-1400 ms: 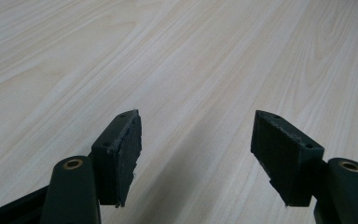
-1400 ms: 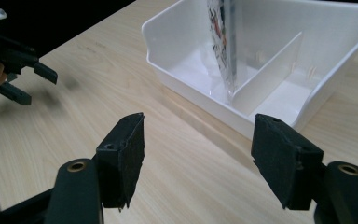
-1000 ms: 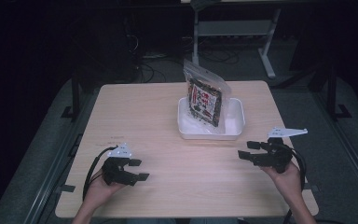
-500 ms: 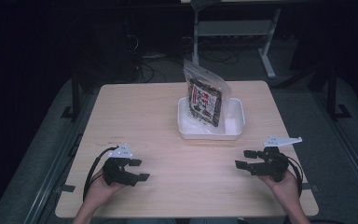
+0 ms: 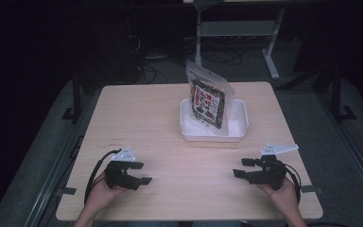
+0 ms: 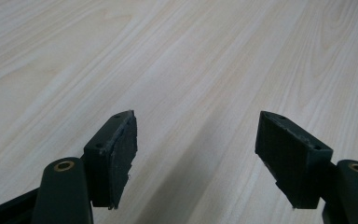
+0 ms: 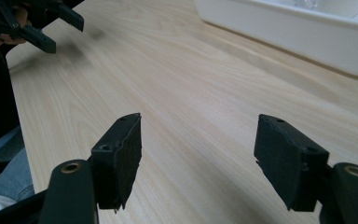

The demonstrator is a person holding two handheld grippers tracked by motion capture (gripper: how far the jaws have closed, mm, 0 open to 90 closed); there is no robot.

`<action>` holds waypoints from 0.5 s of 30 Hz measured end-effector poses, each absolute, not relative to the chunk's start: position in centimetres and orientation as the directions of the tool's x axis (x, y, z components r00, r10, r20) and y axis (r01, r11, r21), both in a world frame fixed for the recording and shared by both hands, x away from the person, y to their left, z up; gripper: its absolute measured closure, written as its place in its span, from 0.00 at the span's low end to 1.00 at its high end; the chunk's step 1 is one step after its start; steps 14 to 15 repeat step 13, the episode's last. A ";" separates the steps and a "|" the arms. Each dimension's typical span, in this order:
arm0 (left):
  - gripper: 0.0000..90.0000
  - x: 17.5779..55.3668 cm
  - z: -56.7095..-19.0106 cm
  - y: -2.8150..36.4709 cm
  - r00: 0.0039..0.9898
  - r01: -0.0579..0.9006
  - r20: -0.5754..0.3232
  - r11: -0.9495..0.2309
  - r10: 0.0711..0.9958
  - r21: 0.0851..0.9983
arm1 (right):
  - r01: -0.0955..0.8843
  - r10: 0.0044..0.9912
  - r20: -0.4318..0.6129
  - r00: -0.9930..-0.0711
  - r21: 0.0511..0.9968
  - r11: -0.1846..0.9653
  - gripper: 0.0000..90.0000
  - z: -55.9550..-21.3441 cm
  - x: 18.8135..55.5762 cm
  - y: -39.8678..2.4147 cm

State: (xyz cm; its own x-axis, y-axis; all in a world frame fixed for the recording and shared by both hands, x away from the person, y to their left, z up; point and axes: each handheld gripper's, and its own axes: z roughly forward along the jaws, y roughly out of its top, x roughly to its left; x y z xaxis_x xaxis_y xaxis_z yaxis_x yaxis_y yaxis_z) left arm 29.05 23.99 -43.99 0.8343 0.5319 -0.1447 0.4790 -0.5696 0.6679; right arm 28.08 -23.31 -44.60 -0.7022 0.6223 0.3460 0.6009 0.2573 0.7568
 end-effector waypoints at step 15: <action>0.29 28.8 -44.2 23.8 0.835 0.476 -0.133 -0.579 0.534 0.662 | 0.597 0.611 0.331 -0.719 0.744 0.300 0.34 -45.5 27.5 -22.1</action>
